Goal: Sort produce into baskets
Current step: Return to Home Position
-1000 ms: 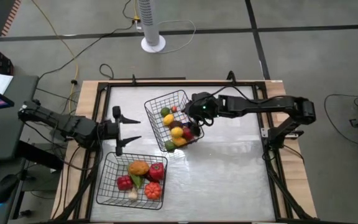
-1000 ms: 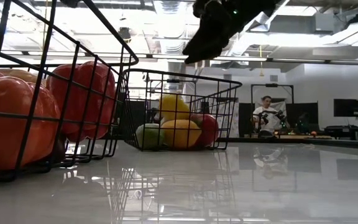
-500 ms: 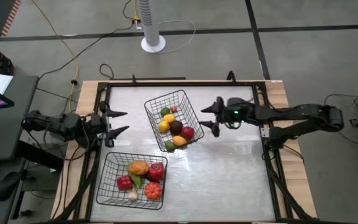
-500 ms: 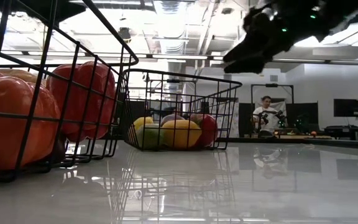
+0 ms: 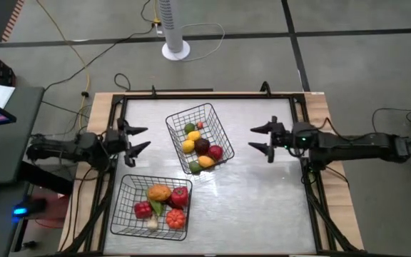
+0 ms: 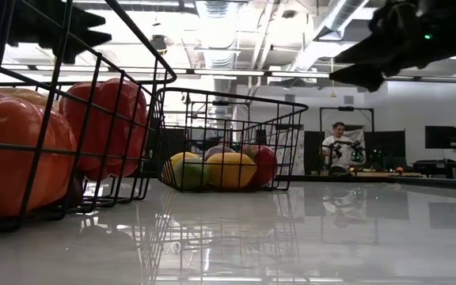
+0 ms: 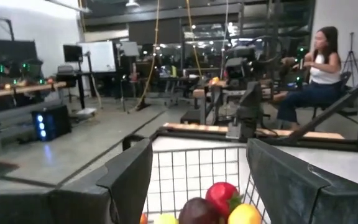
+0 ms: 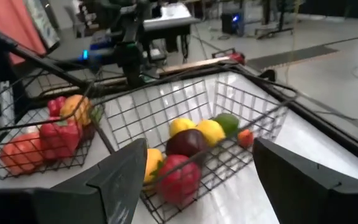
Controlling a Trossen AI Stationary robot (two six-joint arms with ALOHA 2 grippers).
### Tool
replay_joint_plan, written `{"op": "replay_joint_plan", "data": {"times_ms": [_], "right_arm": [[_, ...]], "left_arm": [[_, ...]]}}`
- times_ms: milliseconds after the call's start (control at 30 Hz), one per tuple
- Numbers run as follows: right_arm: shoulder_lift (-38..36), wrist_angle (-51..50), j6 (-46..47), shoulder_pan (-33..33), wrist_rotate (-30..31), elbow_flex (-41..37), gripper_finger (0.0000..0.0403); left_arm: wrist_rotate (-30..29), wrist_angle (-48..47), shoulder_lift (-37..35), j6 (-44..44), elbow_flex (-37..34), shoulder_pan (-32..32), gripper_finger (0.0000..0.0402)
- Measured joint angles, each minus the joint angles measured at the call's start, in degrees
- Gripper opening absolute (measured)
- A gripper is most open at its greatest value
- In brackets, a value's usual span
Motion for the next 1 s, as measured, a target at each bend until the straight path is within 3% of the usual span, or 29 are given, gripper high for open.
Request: {"op": "replay_joint_plan", "data": {"times_ms": [233,567,1000], "right_arm": [[-12.32,-3.29,-0.63,-0.04,5.31,-5.34,0.0319],[-25.28,-13.82,-0.93,-0.04,9.59,-6.19,0.0319],[-30.66,-19.62,1.07,-0.02,9.73,-6.17,0.0319]], "left_arm": [[3.42,1.33,0.02,-2.2,-2.74,4.4,0.0249],[11.26,3.98,0.04,-3.74,-6.04,11.75,0.0249],[15.97,4.01,0.02,-4.43,-6.04,16.44,0.0249]]}}
